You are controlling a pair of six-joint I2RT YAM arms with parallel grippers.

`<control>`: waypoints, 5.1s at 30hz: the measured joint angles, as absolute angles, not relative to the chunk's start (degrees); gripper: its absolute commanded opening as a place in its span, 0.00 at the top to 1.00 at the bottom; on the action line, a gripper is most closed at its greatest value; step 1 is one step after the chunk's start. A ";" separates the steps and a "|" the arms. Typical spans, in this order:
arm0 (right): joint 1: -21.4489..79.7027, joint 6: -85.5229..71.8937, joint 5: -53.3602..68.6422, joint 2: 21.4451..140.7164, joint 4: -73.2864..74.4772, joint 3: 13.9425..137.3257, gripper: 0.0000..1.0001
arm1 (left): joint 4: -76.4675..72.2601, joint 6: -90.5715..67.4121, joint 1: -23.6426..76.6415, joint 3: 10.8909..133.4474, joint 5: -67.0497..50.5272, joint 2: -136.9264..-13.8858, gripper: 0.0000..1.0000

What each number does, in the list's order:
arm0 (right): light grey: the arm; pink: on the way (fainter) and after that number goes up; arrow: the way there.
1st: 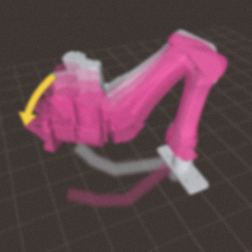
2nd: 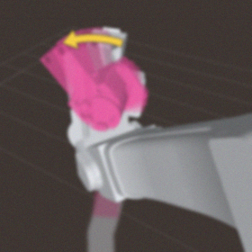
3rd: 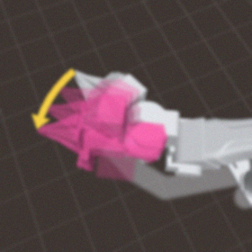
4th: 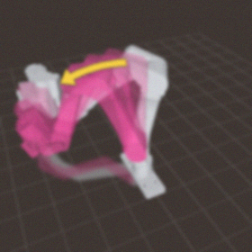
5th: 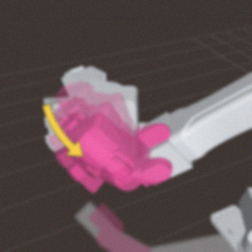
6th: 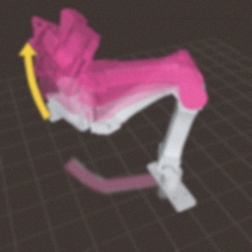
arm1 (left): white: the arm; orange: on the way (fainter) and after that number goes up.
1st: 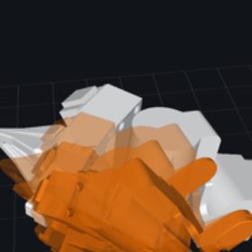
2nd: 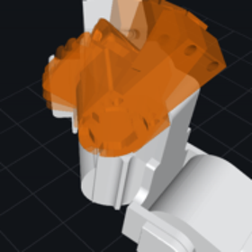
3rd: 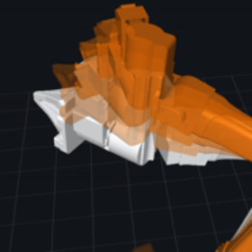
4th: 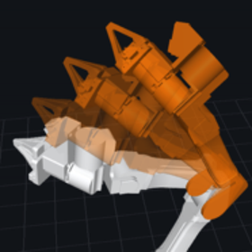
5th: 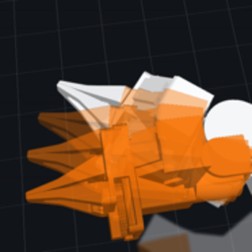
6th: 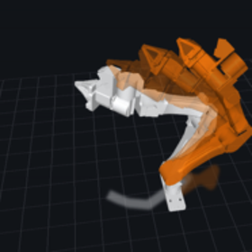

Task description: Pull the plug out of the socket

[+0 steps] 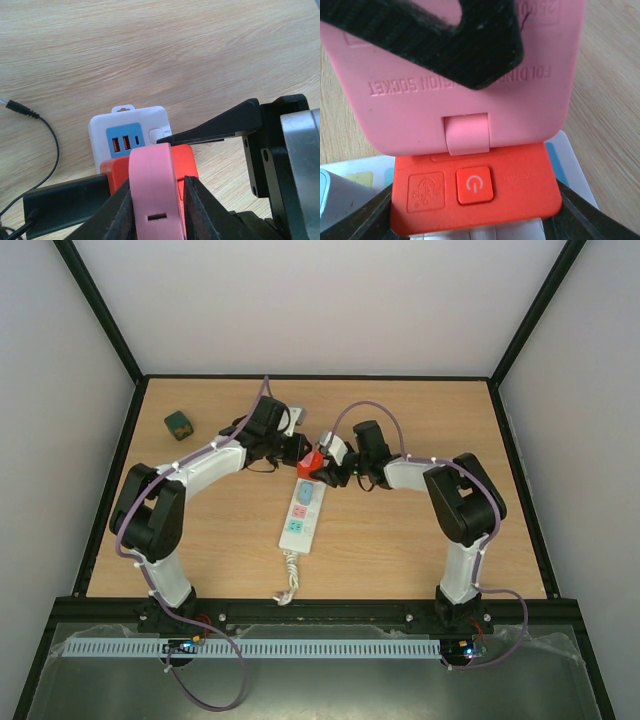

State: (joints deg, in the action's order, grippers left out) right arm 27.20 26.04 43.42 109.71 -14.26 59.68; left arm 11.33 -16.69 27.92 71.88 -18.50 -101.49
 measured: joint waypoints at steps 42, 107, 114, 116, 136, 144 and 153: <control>27.66 23.77 40.93 107.98 -21.28 54.50 0.85 | 12.75 -24.38 23.11 74.26 -25.39 -100.03 0.97; 32.60 16.49 69.21 89.67 20.29 77.12 0.84 | 19.66 8.80 16.82 61.32 -62.22 -71.42 0.97; 32.60 16.62 71.59 89.23 20.95 76.71 0.98 | 20.60 10.48 16.86 61.32 -64.14 -71.16 0.83; 32.58 16.51 71.99 89.23 21.06 76.71 0.98 | 20.75 10.50 16.86 61.32 -64.29 -71.11 0.69; 32.14 17.17 71.37 88.92 22.96 76.27 0.98 | 25.36 12.82 14.92 61.87 -65.19 -71.09 0.92; 31.66 12.43 71.00 88.49 19.77 75.07 0.26 | 24.88 10.98 14.20 61.87 -65.28 -71.11 0.97; 28.49 3.03 61.71 86.11 11.03 70.28 0.27 | 17.45 1.34 10.04 61.87 -64.01 -71.11 0.97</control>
State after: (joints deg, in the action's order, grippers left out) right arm 28.49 3.03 61.71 86.11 11.03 70.28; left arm 17.45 1.34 10.04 61.87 -64.01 -71.11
